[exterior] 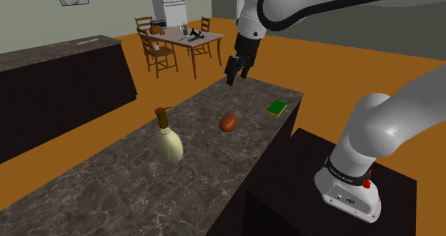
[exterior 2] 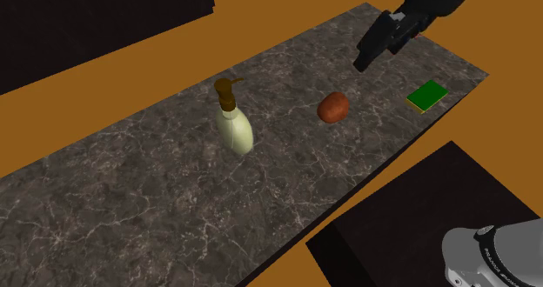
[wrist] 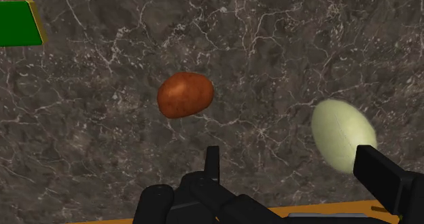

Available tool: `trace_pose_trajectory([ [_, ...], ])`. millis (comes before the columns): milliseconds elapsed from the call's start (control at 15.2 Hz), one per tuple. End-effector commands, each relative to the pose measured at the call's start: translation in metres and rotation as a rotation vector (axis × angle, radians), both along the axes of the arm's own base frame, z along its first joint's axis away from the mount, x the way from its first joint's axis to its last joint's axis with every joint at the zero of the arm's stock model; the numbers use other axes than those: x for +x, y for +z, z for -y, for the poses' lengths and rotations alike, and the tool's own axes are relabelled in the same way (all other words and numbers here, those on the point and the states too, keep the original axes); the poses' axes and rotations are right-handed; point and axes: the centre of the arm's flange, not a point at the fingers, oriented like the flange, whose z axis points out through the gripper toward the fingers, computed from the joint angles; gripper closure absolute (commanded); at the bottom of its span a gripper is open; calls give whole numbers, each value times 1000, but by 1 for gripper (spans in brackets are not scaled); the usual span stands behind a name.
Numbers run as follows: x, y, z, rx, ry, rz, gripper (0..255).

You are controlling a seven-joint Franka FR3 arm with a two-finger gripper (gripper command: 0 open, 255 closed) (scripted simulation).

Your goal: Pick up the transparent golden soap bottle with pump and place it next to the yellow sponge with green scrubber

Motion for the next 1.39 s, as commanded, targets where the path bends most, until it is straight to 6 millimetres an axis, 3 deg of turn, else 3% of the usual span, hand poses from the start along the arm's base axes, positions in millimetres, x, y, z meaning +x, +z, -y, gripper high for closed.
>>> trace_pose_trajectory([
  [0,12,-13,-22,3,11,12,0],
  [1320,118,-126,-223,14,117,118,0],
])
